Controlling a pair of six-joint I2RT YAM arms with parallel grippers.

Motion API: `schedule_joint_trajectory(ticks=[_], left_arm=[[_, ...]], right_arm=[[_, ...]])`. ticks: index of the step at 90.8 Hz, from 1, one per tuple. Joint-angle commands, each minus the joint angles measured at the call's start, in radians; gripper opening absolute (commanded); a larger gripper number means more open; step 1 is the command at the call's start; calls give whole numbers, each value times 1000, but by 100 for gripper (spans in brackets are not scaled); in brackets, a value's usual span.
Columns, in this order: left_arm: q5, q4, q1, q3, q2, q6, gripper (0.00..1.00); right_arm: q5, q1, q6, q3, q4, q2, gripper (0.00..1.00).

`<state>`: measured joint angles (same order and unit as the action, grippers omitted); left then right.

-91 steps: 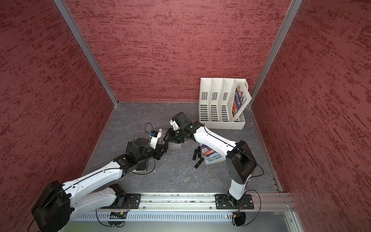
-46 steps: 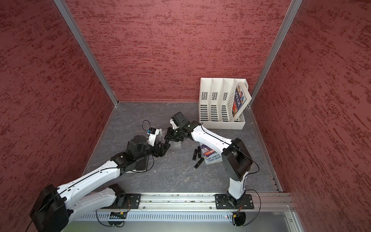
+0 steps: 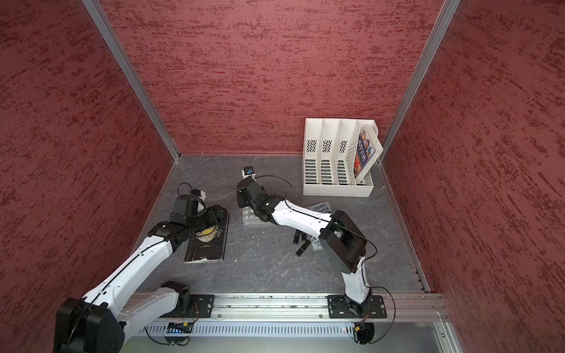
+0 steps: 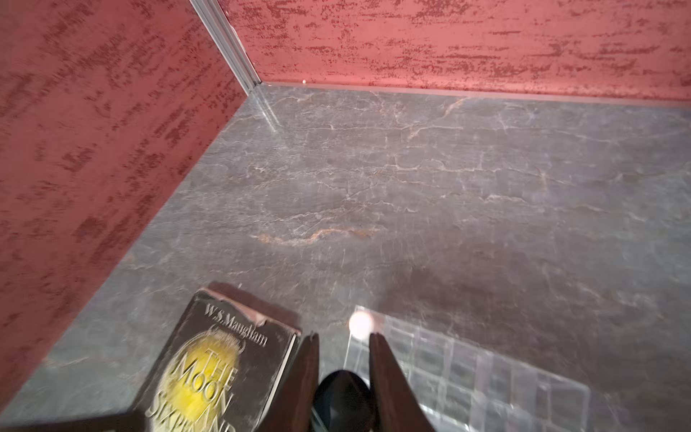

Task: Arrange the lipsticks in the organizer
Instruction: Place the lipstick in the storage box.

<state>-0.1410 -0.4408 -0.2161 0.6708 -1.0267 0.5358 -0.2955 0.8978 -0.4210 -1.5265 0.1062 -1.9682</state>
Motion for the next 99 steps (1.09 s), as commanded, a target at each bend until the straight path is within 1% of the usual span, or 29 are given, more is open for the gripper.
schedule_joint_trajectory(ticks=[1,30,56,74,99], left_arm=[[-32,4,2,-12,-1,17,75],[-50,18,3,-29,-7,10,73],[-54,19,2,-28,-10,6,73],[-62,19,2,-23,-17,6,72],[-63,18,2,-27,-15,9,72]], right_arm=[[-78,-13,34,-43,-54,-48,16],[-96,-21,28,-84,-62,-125,15],[-113,-33,38,-64,-88,-108,13],[-113,-34,44,-78,-87,-140,13],[-127,-38,48,-37,-123,-144,12]])
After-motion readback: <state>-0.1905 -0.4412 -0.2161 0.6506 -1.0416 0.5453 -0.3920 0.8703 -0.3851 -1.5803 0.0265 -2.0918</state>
